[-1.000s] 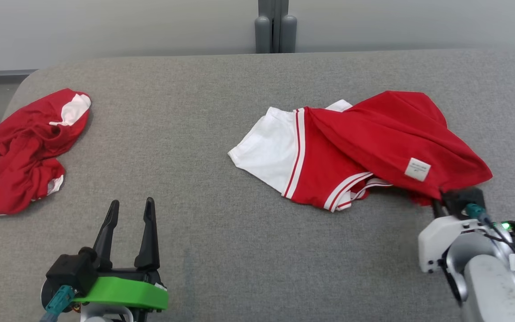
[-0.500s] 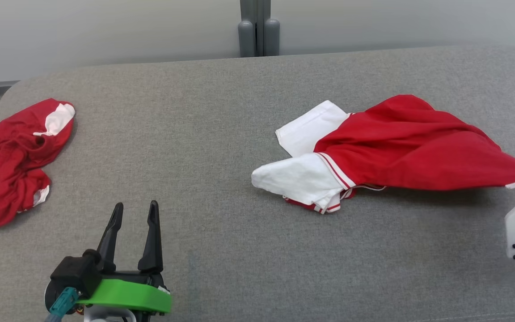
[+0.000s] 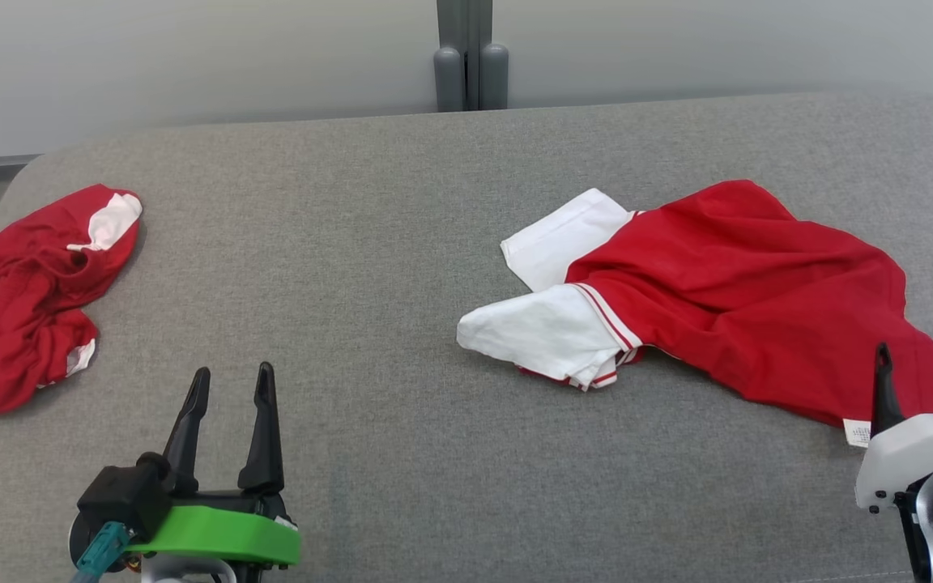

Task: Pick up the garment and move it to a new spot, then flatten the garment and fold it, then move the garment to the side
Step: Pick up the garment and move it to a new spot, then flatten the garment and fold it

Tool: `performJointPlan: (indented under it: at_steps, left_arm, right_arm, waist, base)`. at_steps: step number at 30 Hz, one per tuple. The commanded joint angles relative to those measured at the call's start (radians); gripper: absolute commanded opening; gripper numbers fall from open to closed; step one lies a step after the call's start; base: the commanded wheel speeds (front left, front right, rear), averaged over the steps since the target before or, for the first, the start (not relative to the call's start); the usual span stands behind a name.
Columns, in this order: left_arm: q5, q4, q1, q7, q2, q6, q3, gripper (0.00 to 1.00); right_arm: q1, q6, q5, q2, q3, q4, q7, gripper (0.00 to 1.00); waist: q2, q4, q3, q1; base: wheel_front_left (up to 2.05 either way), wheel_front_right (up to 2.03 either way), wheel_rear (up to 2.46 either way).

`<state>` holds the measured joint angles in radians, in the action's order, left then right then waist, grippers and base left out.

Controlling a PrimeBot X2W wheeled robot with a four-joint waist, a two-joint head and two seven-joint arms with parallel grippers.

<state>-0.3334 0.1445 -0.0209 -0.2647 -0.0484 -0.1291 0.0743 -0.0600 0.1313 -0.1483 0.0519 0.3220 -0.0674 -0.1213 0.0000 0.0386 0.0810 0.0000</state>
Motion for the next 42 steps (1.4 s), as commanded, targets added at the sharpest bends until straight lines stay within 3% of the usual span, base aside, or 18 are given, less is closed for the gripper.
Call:
performJointPlan:
  at_steps: [1, 8, 13, 17, 27, 35, 42]
  left_arm:
    - [-0.011, -0.002, 0.013, 0.001, -0.004, -0.002, -0.006, 1.0]
    - [-0.009, -0.003, 0.016, 0.001, -0.004, -0.002, -0.015, 1.0]
    - [-0.006, 0.002, 0.017, 0.001, -0.004, -0.002, -0.007, 1.0]
    - [-0.008, 0.002, 0.019, 0.001, -0.004, -0.002, -0.003, 1.0]
    - [0.006, 0.04, -0.03, 0.001, -0.003, -0.002, 0.042, 1.0]
    - [-0.038, 0.334, -0.308, 0.04, -0.033, -0.002, 0.215, 1.0]
    - [-0.13, 0.583, -0.546, 0.177, -0.017, -0.002, 0.25, 1.0]
  right_arm:
    - [0.016, -0.001, 0.035, 0.0, -0.017, 0.033, 0.01, 1.0]
    - [0.071, -0.001, 0.177, 0.0, -0.129, 0.068, 0.17, 1.0]
    - [0.069, -0.001, 0.171, -0.001, -0.241, 0.02, 0.282, 1.0]
    - [0.062, -0.001, 0.181, 0.001, -0.285, -0.021, 0.293, 1.0]
    - [0.039, -0.001, 0.18, 0.0, -0.277, -0.036, 0.287, 1.0]
    - [0.025, -0.001, 0.202, 0.0, -0.294, -0.023, 0.298, 1.0]
    - [-0.008, -0.001, 0.219, -0.001, -0.337, -0.044, 0.31, 1.0]
  waist:
    - [0.0, -0.003, -0.003, 0.0]
    - [0.0, -0.011, -0.018, 0.0]
    - [0.0, -0.006, -0.032, 0.0]
    - [0.0, -0.001, -0.035, 0.0]
    - [0.0, -0.012, -0.02, 0.0]
    - [0.0, -0.092, 0.042, 0.0]
    - [0.0, -0.214, 0.107, 0.0]
  base:
    - [0.0, 0.0, 0.0]
    - [0.0, 0.0, 0.0]
    - [0.0, 0.0, 0.0]
    - [0.0, 0.0, 0.0]
    - [0.0, 0.0, 0.0]
    - [0.0, 0.0, 0.0]
    - [0.0, 0.0, 0.0]
